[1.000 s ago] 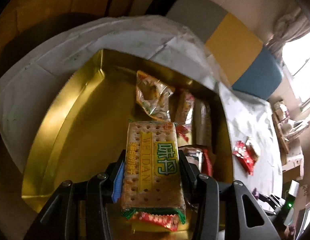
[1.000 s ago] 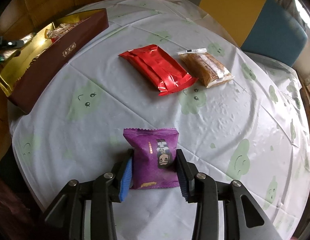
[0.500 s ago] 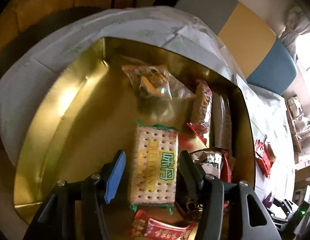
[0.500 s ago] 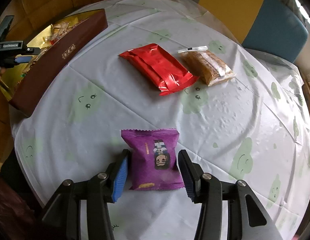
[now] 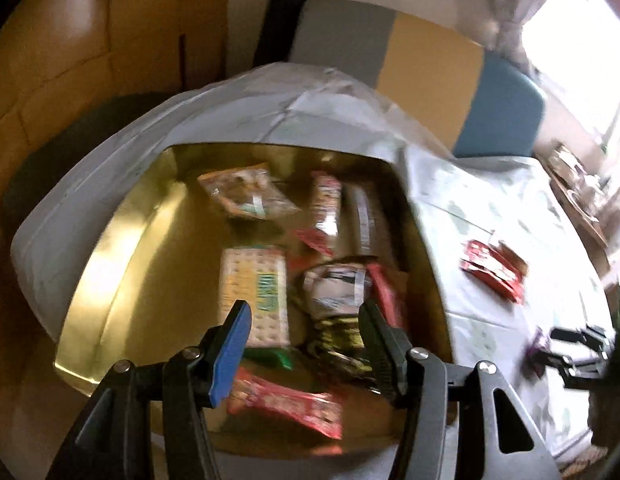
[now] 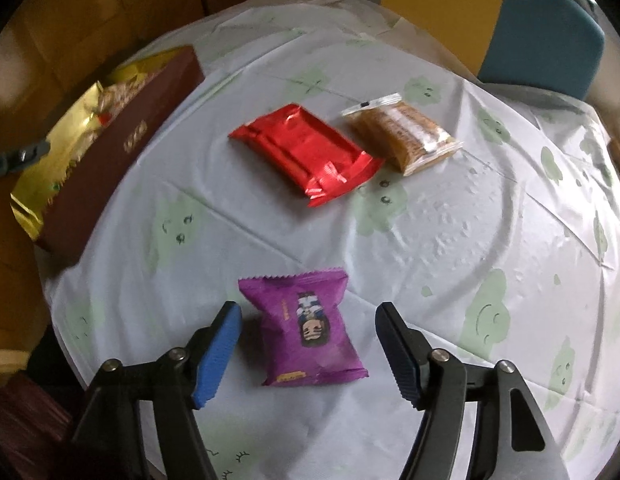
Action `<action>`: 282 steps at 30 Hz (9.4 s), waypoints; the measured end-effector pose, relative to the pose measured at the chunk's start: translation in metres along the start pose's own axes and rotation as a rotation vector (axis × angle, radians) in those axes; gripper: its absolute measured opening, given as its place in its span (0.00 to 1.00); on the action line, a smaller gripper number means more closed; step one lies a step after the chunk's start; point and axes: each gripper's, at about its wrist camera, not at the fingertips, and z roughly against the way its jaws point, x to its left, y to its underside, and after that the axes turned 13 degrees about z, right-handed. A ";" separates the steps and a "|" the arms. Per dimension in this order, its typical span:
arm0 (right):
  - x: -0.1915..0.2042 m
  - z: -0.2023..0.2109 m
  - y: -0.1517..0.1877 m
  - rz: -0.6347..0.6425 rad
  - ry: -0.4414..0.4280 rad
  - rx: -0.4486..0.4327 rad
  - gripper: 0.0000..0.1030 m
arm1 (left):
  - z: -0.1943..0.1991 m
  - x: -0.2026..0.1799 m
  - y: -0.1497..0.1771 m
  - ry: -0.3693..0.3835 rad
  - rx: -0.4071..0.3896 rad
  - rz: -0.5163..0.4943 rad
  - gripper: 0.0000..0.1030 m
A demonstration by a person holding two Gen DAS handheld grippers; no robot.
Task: Organize snacks
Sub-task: 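Lower the cracker pack into the gold tray and open the left gripper, then raise the open left gripper away from the gold tray, then carry the purple pack into the gold tray with the right gripper, then open the right gripper to release the purple pack and withdraw, then move both grippers toward the red pack and the clear bread bag, then grasp the red wrapper pack with the left gripper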
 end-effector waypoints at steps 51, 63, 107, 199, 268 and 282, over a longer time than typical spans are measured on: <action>0.026 -0.008 0.003 0.131 0.085 0.042 0.39 | 0.001 -0.037 0.052 0.021 0.028 -0.191 0.55; 0.027 -0.008 0.005 0.141 0.088 0.037 0.38 | 0.011 -0.034 0.047 0.017 -0.003 -0.179 0.55; 0.224 -0.003 -0.128 0.257 -0.313 -0.166 0.43 | 0.029 0.081 0.014 -0.123 -0.096 0.127 0.55; -0.084 0.049 0.020 -0.408 0.216 -0.123 0.78 | 0.022 -0.119 0.043 0.174 0.048 -0.343 0.55; -0.092 0.079 0.022 -0.499 0.153 -0.239 0.89 | -0.179 -0.282 0.012 -0.010 0.343 -0.309 0.46; -0.091 0.064 0.026 -0.490 0.192 -0.169 0.89 | -0.090 -0.195 0.102 0.141 0.250 -0.550 0.46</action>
